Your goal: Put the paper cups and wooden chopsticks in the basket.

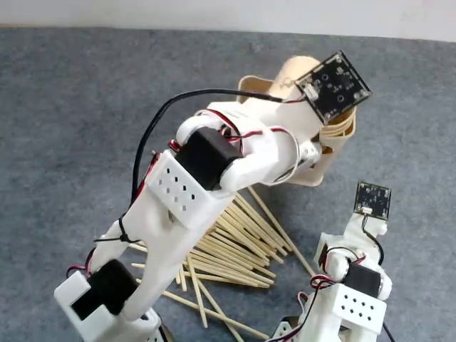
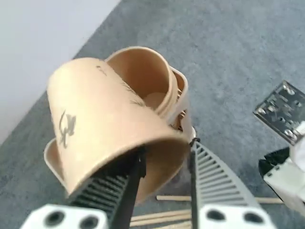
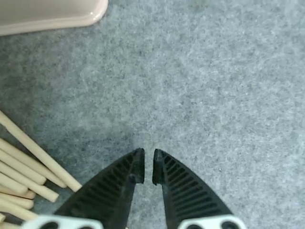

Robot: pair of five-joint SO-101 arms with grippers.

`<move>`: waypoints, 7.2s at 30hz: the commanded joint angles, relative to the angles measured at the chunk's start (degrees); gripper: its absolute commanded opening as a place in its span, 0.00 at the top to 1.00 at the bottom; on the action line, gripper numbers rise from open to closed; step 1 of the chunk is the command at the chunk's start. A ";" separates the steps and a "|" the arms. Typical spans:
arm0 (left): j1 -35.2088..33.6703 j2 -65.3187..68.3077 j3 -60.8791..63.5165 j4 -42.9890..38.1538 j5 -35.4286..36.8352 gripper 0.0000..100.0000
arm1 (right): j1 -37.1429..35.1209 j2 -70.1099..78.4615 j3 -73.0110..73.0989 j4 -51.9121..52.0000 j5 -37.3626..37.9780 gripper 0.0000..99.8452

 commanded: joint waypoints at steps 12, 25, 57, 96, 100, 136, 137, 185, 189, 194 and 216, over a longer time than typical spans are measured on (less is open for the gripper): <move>-1.45 0.13 -2.15 -10.99 0.09 0.83 | 0.48 -0.75 -0.31 -1.10 0.62 0.95; -1.45 6.02 -2.42 -18.99 0.09 0.84 | 0.48 -0.75 -0.31 -1.10 0.62 0.95; 2.33 11.30 -0.22 -19.52 -15.91 0.84 | 0.48 -0.75 -0.31 -1.10 0.70 0.95; 3.30 10.51 -9.54 -34.55 -11.43 0.92 | 0.48 -0.75 -0.31 -1.10 0.70 0.95; -1.63 7.52 -10.51 -30.51 -4.13 0.93 | 0.48 -0.75 -0.31 -1.10 0.70 0.95; -1.10 18.59 -13.85 -28.66 -0.97 0.88 | 0.48 -0.75 -0.31 -1.10 0.70 0.95; -1.10 18.59 -13.85 -28.57 -0.97 0.88 | 0.48 -0.75 -0.31 -1.10 0.70 0.95; -21.49 -0.57 -16.40 13.10 4.31 0.79 | 0.48 -0.75 -0.31 -1.10 0.70 0.95; -27.12 -0.57 -15.87 18.81 4.31 0.79 | 0.48 -0.75 -0.31 -1.10 0.70 0.95; -35.82 -0.75 -10.33 18.90 4.31 0.79 | 0.48 -0.75 -0.22 -1.10 0.70 0.95; -41.80 5.93 10.15 16.35 -3.52 0.73 | 0.48 -0.66 1.80 -2.77 0.70 0.95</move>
